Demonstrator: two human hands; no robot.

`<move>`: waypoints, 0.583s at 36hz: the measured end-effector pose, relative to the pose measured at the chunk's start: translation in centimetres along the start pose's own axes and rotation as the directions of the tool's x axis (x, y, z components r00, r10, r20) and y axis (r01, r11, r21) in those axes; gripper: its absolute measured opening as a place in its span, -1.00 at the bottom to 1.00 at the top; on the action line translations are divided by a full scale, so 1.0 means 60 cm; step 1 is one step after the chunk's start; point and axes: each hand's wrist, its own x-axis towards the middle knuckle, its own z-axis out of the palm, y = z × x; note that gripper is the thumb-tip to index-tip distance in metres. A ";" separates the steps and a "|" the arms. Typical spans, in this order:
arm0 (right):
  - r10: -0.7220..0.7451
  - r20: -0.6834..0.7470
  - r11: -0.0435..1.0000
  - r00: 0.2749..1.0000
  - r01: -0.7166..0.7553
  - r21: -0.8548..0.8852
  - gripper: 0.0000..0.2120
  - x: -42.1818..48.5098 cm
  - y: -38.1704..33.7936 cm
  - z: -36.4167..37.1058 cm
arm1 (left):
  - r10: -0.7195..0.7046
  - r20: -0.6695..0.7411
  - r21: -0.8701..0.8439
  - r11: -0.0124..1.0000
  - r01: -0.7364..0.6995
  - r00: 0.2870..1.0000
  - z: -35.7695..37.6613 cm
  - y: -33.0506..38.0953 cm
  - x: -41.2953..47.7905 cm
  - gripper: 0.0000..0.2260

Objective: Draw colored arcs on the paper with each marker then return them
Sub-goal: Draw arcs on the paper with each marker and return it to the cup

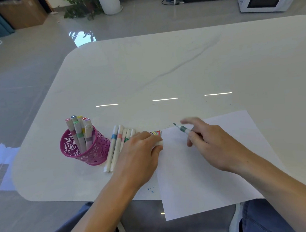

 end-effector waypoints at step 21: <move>-0.046 -0.152 0.919 0.987 0.101 0.381 -0.88 0.049 -0.009 0.055 | 0.159 0.032 0.031 0.987 -0.160 0.987 0.023 -0.013 -0.028 -0.92</move>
